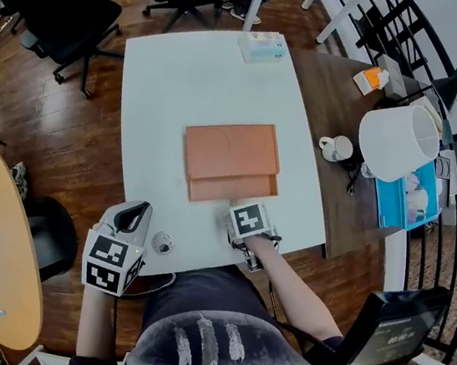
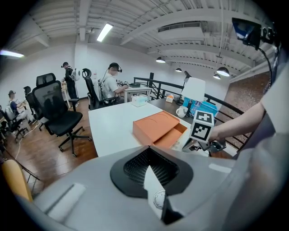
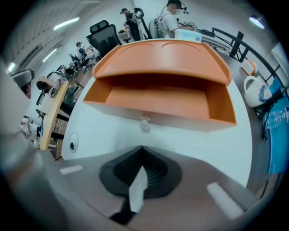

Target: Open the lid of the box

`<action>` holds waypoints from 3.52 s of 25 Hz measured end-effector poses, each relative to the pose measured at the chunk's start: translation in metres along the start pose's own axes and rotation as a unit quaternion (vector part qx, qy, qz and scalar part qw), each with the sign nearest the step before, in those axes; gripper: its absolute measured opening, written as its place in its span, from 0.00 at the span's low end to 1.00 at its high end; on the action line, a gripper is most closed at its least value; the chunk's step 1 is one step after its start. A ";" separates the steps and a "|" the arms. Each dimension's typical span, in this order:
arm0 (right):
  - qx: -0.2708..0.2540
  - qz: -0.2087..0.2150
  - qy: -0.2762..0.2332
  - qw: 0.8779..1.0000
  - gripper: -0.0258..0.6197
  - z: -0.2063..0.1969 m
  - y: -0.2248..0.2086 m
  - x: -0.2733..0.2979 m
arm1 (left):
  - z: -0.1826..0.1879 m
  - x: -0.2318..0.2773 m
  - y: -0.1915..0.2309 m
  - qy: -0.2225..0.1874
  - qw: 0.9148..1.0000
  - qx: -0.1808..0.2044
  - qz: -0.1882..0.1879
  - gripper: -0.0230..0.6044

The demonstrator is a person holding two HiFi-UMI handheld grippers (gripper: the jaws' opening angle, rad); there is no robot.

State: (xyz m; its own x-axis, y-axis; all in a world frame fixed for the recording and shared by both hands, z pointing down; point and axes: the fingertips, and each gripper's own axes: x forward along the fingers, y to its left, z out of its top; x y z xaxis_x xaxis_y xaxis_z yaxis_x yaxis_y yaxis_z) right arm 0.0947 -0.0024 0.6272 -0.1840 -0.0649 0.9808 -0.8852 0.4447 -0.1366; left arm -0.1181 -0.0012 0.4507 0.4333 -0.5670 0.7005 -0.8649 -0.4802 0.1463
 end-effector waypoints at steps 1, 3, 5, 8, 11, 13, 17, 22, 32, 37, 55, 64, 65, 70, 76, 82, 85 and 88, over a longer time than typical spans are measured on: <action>0.010 0.005 -0.007 1.000 0.04 -0.003 0.001 0.002 | 0.000 0.002 -0.001 0.001 1.000 0.002 0.001 0.06; 0.055 0.026 -0.022 0.998 0.04 -0.007 0.003 -0.001 | -0.001 0.003 -0.002 0.002 1.000 0.007 0.002 0.06; 0.091 0.033 -0.054 0.994 0.04 0.003 -0.004 -0.006 | -0.002 0.002 -0.002 0.003 1.000 0.006 0.005 0.06; 0.133 0.058 -0.074 0.987 0.23 0.020 -0.010 -0.006 | -0.005 -0.001 -0.003 0.004 1.000 0.004 0.008 0.06; 0.127 0.050 -0.064 0.989 0.23 0.028 -0.013 -0.005 | -0.006 -0.003 -0.003 0.006 1.000 0.003 0.010 0.06; 0.118 0.034 -0.070 0.990 0.23 0.035 -0.012 -0.008 | -0.006 -0.007 0.000 0.005 1.000 -0.002 0.014 0.06; 0.108 0.026 -0.058 0.992 0.20 0.040 -0.012 -0.007 | -0.012 -0.007 0.004 0.009 1.000 -0.009 0.019 0.06; 0.086 0.014 -0.053 0.995 0.15 0.039 -0.011 -0.006 | -0.011 -0.004 0.001 0.007 1.000 -0.007 0.014 0.06; 0.074 0.015 -0.040 0.996 0.15 0.011 0.000 -0.010 | -0.007 -0.003 0.005 0.005 1.000 -0.001 0.010 0.06; 0.076 0.006 -0.045 0.996 0.14 0.001 0.001 -0.017 | -0.006 -0.001 0.004 0.003 1.000 0.002 0.008 0.06; 0.032 0.015 -0.050 0.998 0.14 -0.018 0.004 -0.025 | -0.007 0.001 -0.007 0.002 1.000 0.006 0.007 0.06; -0.018 0.002 -0.067 0.998 0.14 -0.018 0.000 -0.048 | -0.008 0.003 -0.011 0.000 1.000 0.006 0.003 0.06; -0.027 -0.008 -0.056 0.998 0.14 -0.025 -0.004 -0.042 | -0.008 0.004 -0.012 0.000 1.000 0.007 0.001 0.06; -0.093 -0.042 -0.045 0.994 0.14 -0.036 -0.018 -0.025 | -0.006 0.006 -0.016 -0.001 1.000 0.013 -0.004 0.06; -0.118 -0.060 -0.042 0.990 0.14 -0.034 -0.020 -0.042 | -0.006 0.009 -0.020 0.001 1.000 0.020 -0.004 0.06; -0.135 -0.059 -0.012 0.989 0.14 -0.047 -0.026 -0.042 | -0.001 0.008 -0.017 -0.007 1.000 0.017 0.001 0.06; -0.130 -0.050 -0.002 0.990 0.14 -0.053 -0.025 -0.039 | -0.005 0.010 -0.015 -0.003 1.000 0.009 -0.002 0.06; -0.121 -0.062 0.009 0.991 0.14 -0.062 -0.027 -0.033 | -0.009 0.016 -0.020 0.004 1.000 0.000 -0.008 0.06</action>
State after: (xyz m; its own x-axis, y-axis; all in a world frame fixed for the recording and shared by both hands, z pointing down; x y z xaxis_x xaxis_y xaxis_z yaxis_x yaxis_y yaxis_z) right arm 0.1515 0.0433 0.6074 -0.0710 -0.1165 0.9907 -0.7719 0.6354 0.0194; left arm -0.0961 0.0051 0.4653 0.4448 -0.5532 0.7043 -0.8578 -0.4893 0.1574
